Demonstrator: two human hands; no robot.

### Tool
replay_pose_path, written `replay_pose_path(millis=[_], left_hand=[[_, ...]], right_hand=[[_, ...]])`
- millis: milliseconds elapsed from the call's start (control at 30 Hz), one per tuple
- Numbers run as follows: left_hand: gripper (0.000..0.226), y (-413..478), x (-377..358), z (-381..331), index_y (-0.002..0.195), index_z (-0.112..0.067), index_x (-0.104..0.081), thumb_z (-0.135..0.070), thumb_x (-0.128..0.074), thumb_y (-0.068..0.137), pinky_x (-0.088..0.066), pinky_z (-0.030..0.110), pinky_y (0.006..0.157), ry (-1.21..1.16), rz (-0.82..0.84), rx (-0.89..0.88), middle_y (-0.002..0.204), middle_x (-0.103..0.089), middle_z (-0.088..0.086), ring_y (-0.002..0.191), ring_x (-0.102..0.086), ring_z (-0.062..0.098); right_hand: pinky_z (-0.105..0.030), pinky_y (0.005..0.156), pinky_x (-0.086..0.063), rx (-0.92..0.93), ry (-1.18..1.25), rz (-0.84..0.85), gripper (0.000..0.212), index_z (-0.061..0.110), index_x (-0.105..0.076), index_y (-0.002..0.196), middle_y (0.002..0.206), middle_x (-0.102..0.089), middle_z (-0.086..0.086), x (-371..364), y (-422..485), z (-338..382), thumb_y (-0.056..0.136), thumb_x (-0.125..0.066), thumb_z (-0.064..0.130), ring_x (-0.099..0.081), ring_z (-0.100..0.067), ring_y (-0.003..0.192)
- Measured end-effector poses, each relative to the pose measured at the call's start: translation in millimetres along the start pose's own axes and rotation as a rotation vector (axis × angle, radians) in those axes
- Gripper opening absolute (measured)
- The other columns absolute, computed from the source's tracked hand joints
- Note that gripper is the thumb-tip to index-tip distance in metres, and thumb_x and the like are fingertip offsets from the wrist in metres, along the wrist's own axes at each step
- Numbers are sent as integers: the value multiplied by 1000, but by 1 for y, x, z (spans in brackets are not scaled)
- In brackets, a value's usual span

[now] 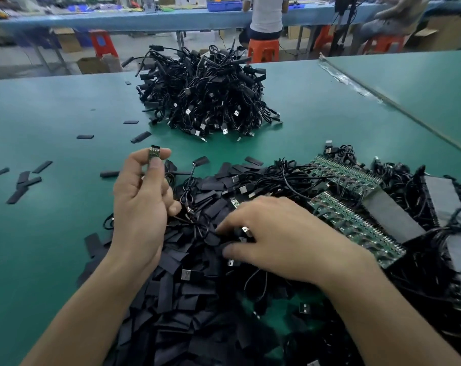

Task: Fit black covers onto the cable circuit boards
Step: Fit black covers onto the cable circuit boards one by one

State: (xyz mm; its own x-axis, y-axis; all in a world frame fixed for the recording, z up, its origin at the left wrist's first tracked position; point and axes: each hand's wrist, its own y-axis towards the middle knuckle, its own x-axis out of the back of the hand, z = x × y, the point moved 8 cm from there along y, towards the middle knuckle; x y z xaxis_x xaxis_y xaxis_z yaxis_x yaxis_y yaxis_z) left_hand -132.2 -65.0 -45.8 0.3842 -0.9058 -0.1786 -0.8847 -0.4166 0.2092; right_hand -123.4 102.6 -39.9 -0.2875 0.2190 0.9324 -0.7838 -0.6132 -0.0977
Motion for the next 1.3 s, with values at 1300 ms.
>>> replay_pose_path(millis=[1300], left_hand=[[22,-15,-25,11,81,-26,-64,-27,-54,101,-26,13,35,260,368,166,63,-65,0,36,-31,4]], right_hand=[[-32,72,-60,11,947,-406,18,25,-71,99,76,-74,-4,20,5,-35,87,-75,12,-70,-15,65]])
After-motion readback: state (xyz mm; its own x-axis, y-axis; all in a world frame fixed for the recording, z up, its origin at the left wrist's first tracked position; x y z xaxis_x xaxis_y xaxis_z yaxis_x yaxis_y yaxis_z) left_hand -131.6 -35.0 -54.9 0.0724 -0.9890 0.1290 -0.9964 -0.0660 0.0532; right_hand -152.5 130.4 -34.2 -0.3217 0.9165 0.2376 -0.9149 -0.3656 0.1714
